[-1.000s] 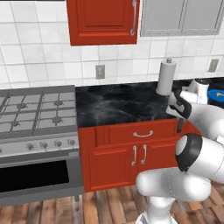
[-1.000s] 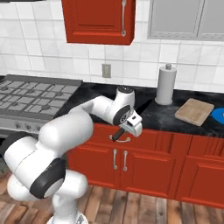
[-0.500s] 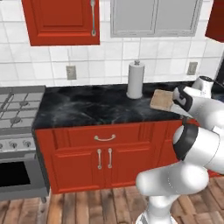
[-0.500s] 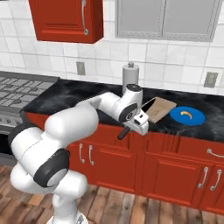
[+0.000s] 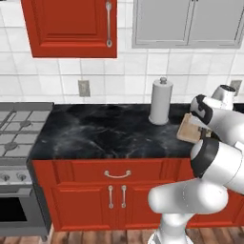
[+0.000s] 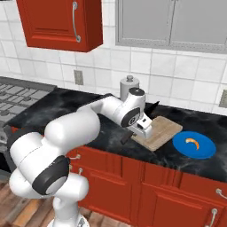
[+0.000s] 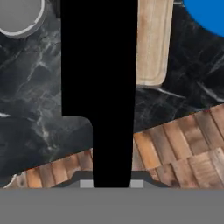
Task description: Pick up the knife from the drawer and place it on the cutting board. Then place the meat from the plate to the cutting board.
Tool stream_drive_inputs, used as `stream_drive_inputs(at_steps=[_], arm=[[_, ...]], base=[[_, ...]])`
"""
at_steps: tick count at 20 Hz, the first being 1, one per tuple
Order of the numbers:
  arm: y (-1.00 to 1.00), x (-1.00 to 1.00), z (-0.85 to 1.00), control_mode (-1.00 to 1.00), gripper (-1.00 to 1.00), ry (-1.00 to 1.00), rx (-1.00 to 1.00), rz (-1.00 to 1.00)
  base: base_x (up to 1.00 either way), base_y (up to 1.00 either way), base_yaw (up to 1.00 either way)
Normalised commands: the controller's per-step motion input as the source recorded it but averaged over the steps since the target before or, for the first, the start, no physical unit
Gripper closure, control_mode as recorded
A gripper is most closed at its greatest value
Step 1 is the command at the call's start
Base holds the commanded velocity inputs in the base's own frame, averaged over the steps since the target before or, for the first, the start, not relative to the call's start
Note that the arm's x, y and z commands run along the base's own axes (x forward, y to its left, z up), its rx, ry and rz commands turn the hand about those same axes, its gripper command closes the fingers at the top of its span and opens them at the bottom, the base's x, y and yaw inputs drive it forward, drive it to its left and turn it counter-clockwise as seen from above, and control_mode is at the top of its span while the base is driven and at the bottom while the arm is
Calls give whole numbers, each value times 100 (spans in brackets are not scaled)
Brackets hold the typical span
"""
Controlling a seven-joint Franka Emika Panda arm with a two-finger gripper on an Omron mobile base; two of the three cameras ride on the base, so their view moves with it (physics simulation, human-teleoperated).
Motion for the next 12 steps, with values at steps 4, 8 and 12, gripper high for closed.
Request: stream_drive_inputs(at_steps=[4,8,12], arm=[[0,0,0,100,100,0,0,0],[0,0,0,100,100,0,0,0],[0,0,0,100,100,0,0,0]], base=[[23,-92,33],[10,-64,4],[14,-31,-13]])
